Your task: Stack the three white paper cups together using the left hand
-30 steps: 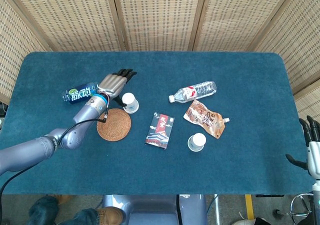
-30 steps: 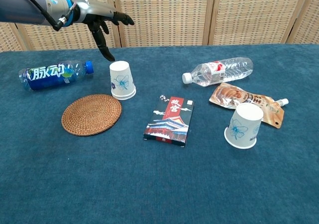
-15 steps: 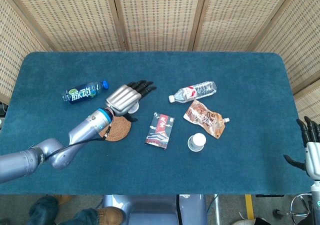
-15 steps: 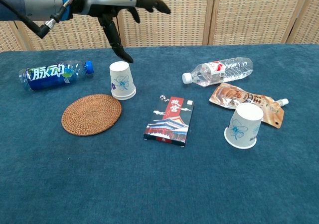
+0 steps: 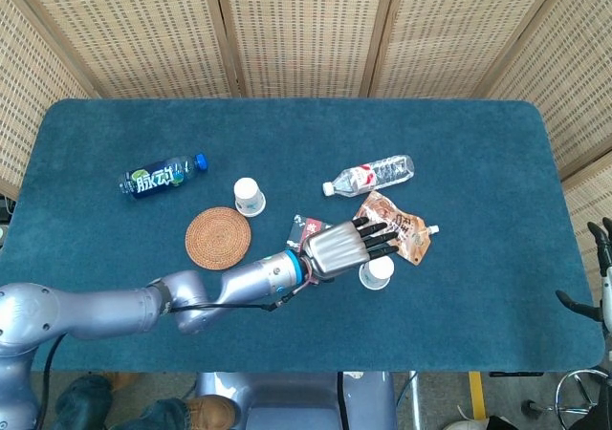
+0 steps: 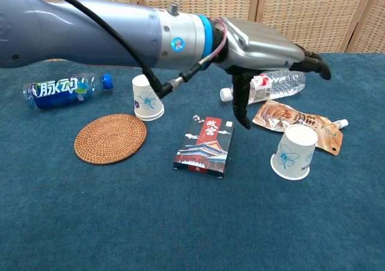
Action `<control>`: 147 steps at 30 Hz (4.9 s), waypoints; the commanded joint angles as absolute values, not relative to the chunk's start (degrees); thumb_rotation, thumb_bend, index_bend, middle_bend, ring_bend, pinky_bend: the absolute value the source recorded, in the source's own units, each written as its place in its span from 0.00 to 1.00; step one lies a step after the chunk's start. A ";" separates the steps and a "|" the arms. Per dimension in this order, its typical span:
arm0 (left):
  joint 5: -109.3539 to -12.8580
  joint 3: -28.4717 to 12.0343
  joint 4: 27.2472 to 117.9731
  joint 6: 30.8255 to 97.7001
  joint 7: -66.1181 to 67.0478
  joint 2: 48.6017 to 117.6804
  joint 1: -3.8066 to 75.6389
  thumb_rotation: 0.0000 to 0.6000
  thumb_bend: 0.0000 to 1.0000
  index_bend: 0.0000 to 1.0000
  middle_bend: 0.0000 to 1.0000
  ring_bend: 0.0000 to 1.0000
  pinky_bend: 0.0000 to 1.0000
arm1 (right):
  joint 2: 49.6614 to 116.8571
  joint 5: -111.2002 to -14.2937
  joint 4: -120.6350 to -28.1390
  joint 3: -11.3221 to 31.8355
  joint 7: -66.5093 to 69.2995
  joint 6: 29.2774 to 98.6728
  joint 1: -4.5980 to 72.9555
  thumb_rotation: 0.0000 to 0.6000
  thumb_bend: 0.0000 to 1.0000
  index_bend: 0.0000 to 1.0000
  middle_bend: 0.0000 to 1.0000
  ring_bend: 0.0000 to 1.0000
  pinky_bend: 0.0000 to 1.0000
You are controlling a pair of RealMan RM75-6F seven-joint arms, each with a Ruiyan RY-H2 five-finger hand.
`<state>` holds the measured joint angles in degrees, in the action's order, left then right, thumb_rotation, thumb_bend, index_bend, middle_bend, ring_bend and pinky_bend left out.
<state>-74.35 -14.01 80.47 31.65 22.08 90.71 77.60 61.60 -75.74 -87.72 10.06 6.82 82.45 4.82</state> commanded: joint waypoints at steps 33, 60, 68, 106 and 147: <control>-64.99 -15.81 58.70 31.11 23.50 107.73 86.37 1.00 0.28 0.69 0.51 0.46 0.49 | 61.61 -74.26 -86.21 10.86 8.10 82.23 4.26 1.00 0.00 0.00 0.00 0.00 0.00; -18.78 -7.97 76.20 33.70 33.67 70.32 77.46 1.00 0.24 0.61 0.46 0.41 0.40 | 63.09 -78.60 -89.22 8.72 1.93 82.50 5.57 1.00 0.00 0.00 0.00 0.00 0.00; -16.97 -5.33 73.97 32.07 31.01 72.27 77.45 1.00 0.24 0.61 0.46 0.39 0.39 | 63.06 -78.95 -89.89 8.62 1.37 82.78 5.69 1.00 0.00 0.00 0.00 0.00 0.00; -12.01 0.21 69.63 32.33 31.48 79.47 81.96 1.00 0.03 0.16 0.01 0.00 0.06 | 62.30 -78.77 -90.14 8.60 2.70 83.63 5.15 1.00 0.00 0.00 0.00 0.00 0.00; -69.61 13.61 104.39 94.96 3.91 64.94 24.89 1.00 0.00 0.00 0.00 0.00 0.00 | 62.01 -82.04 -90.44 7.46 3.46 85.80 4.44 1.00 0.00 0.00 0.00 0.00 0.00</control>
<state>-67.18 12.10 104.81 93.63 5.38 64.74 27.01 62.01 -82.02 -90.42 7.49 3.50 85.84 4.43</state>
